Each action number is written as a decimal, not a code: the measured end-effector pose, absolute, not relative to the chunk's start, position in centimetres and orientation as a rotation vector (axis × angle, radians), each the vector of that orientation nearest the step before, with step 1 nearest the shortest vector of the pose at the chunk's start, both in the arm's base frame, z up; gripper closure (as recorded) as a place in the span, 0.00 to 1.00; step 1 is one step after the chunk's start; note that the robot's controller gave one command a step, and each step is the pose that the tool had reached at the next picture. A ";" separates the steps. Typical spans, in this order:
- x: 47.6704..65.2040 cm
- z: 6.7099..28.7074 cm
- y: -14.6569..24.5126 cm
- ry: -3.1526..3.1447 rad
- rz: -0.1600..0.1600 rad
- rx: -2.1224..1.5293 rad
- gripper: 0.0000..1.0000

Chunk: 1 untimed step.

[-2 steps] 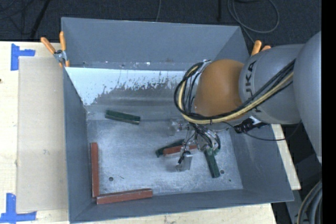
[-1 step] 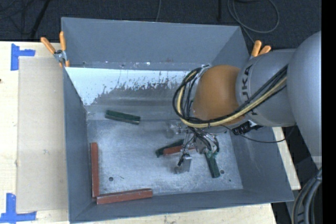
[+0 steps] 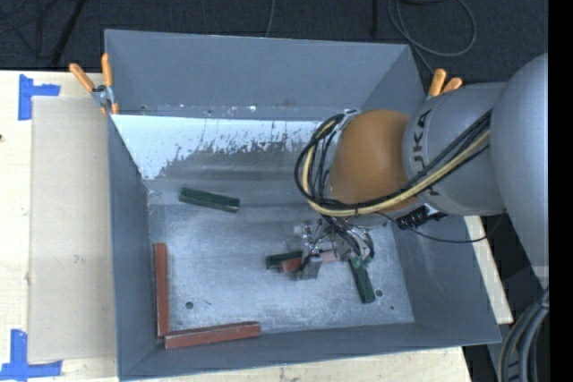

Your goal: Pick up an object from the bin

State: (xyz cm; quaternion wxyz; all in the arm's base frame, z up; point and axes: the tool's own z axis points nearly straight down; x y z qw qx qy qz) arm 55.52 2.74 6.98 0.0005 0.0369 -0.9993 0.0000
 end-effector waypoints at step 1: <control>54.7 21.5 3.8 -3.149 -0.001 0.042 1.00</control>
Offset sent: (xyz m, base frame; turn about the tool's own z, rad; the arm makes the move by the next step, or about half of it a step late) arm -0.0096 0.0101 0.1413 0.0488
